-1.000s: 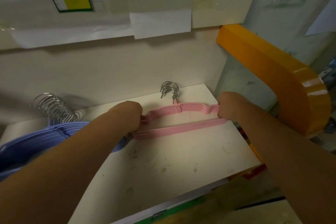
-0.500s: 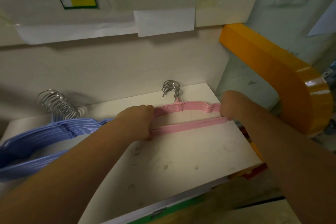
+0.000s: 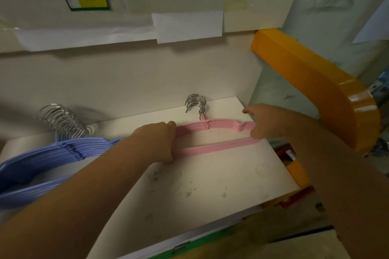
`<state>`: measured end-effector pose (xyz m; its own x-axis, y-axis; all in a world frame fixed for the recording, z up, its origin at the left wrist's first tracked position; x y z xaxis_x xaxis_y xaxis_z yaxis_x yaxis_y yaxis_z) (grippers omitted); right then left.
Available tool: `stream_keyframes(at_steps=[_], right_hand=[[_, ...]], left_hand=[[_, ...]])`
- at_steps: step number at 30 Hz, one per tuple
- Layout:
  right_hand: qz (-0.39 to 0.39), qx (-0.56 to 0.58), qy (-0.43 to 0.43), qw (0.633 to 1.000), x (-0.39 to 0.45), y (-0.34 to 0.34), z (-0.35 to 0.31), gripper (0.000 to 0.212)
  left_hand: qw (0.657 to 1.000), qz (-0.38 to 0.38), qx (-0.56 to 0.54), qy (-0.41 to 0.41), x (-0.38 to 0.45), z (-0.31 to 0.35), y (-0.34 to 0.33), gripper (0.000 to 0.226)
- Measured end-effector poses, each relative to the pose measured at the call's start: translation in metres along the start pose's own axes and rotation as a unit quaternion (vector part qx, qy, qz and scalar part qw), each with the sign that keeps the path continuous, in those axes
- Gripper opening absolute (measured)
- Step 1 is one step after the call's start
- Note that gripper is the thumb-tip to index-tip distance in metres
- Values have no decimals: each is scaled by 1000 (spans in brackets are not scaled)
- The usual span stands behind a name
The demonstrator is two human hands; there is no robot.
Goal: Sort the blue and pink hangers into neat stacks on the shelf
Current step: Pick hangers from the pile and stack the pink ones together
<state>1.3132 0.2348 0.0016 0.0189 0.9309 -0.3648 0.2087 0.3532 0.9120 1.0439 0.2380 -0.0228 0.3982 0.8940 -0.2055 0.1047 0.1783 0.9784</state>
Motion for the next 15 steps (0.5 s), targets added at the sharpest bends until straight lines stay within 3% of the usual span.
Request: stream_keyframes(at_steps=[3,8,15], right_hand=[[-54,-115,45,991,-3,-4,-16,89],[-40,-158,79,984,9,-18,-23,55],[-10,-158,91,983,13,-7,-22,53]], left_hand=[[1000,20,-15,-8,2,1,-1,61],[999,13,-23,-24,4,1,-3,54],[999,24,1,-27,6,0,-1,49]])
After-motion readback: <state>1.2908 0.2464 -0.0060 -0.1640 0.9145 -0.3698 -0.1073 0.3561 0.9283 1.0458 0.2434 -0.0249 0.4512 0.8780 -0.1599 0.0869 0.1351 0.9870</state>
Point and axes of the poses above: each hand's wrist, its own x-axis towards the middle knuckle, its own y-axis out of the back of the hand, z = x × y, the point moved 6 cm from there along x, towards the middle knuckle, and after that the axes turned 1 degree about x, right-handed, at the moved point
